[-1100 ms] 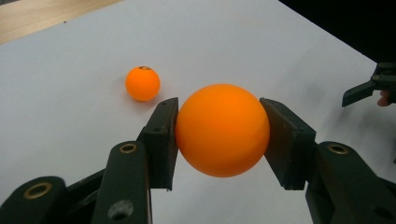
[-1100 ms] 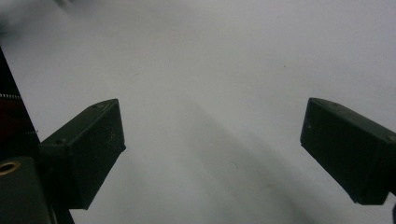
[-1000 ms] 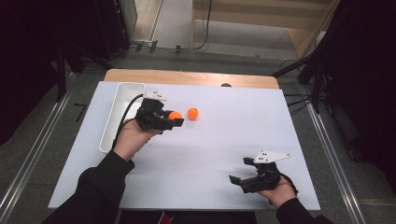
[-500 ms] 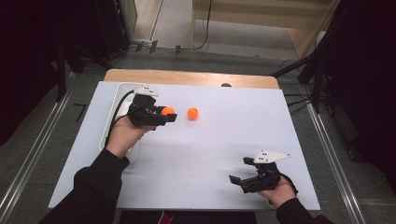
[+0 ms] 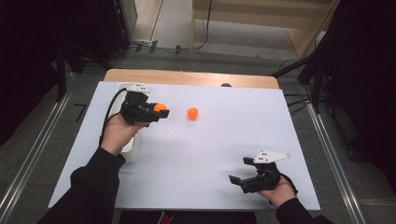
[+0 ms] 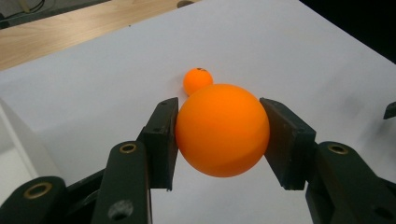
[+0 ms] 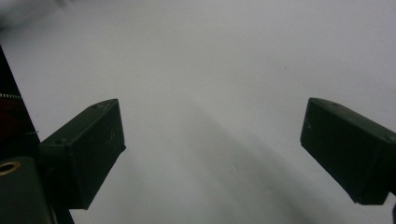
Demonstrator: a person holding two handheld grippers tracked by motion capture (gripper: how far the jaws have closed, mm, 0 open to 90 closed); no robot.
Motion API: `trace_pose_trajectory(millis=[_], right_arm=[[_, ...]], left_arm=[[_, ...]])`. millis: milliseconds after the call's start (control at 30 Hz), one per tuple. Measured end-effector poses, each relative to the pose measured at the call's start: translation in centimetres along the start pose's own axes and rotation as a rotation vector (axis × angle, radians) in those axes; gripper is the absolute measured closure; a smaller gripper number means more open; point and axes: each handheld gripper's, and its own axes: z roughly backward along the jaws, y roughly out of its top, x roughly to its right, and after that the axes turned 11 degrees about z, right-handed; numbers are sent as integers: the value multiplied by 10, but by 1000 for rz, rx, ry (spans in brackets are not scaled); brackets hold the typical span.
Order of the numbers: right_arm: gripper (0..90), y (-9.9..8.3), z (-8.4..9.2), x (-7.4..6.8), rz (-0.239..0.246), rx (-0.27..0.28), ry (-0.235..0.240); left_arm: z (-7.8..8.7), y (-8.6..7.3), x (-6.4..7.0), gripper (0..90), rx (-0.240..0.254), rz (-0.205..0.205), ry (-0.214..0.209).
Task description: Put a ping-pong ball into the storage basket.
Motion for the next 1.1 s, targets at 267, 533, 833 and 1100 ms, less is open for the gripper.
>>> trace_pose_trajectory(millis=[267, 533, 833, 1100], right_arm=[[51, 0, 0, 0, -1, -1, 1], [51, 0, 0, 0, -1, -1, 3], [51, 0, 0, 0, -1, -2, 3], [51, 0, 0, 0, -1, -2, 2]], left_arm=[[6, 0, -12, 505, 13, 24, 30], [11, 0, -21, 505, 25, 42, 63], [16, 0, -32, 504, 31, 66, 103], [21, -1, -40, 505, 44, 81, 126]])
